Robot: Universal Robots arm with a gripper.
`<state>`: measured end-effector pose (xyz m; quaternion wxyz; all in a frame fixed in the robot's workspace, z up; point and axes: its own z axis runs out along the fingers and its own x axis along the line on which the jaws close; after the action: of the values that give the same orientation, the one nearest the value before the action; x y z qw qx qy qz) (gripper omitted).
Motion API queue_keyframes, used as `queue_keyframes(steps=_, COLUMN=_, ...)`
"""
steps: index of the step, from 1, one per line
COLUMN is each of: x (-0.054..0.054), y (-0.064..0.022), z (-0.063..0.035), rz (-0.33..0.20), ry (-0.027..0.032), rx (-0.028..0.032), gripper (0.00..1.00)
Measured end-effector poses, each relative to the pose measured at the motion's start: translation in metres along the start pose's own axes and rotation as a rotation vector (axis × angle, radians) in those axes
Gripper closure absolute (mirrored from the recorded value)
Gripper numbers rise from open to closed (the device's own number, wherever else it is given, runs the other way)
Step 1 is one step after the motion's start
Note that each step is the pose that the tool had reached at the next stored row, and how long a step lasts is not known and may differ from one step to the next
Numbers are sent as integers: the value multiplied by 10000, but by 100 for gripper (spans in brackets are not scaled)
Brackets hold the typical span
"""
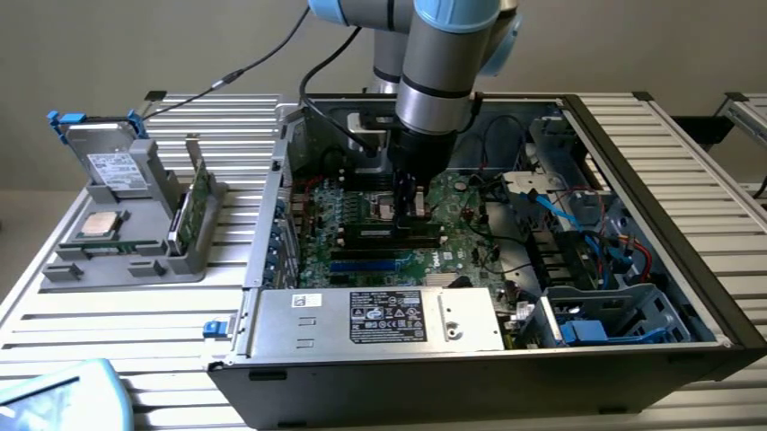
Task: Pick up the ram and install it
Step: 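Insert the ram into the slot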
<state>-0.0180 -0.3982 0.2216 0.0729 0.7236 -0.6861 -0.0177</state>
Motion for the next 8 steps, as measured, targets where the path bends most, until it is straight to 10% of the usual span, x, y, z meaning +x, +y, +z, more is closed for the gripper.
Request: queue_keyframes(steps=8, x=3, y=0, z=4, rz=40, ry=-5, rx=-3, gripper=86)
